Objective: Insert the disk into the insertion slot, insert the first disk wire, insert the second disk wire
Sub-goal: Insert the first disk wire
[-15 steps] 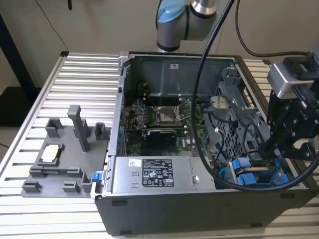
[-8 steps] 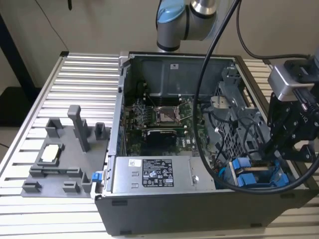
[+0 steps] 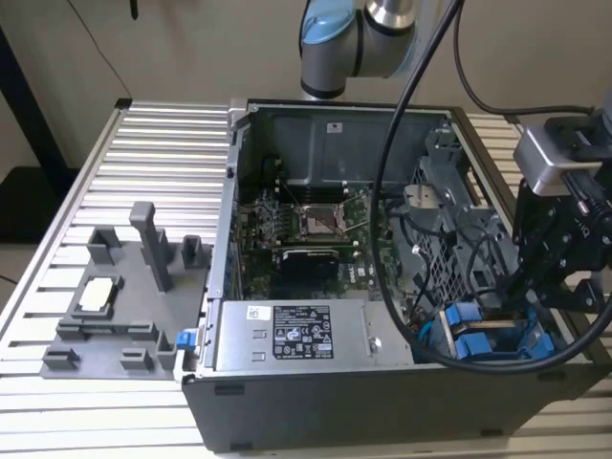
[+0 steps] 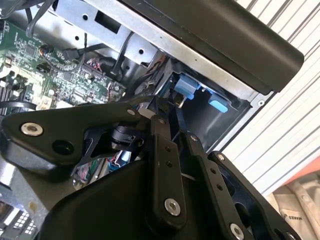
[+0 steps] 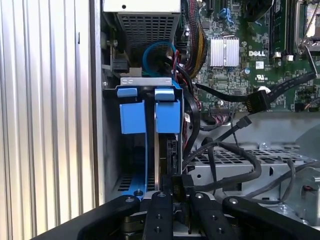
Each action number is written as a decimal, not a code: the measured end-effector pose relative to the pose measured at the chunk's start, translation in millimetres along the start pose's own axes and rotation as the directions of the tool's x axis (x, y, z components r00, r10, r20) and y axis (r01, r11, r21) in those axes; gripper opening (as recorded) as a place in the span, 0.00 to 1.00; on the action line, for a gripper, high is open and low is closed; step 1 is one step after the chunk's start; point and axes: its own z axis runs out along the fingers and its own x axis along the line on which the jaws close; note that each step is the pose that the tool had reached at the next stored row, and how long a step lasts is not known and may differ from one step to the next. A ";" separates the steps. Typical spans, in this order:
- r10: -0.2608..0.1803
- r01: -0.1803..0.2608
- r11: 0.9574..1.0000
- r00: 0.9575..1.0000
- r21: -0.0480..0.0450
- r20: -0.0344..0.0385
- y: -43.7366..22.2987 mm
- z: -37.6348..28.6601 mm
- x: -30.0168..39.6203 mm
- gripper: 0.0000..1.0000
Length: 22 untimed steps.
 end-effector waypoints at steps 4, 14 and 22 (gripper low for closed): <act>0.005 -0.005 1.000 1.000 0.000 0.000 -0.3 2.5 0.1 0.19; 0.008 -0.008 1.000 1.000 0.000 0.010 -1.1 4.3 0.2 0.19; 0.008 -0.008 1.000 1.000 0.000 0.011 -1.1 4.7 0.3 0.19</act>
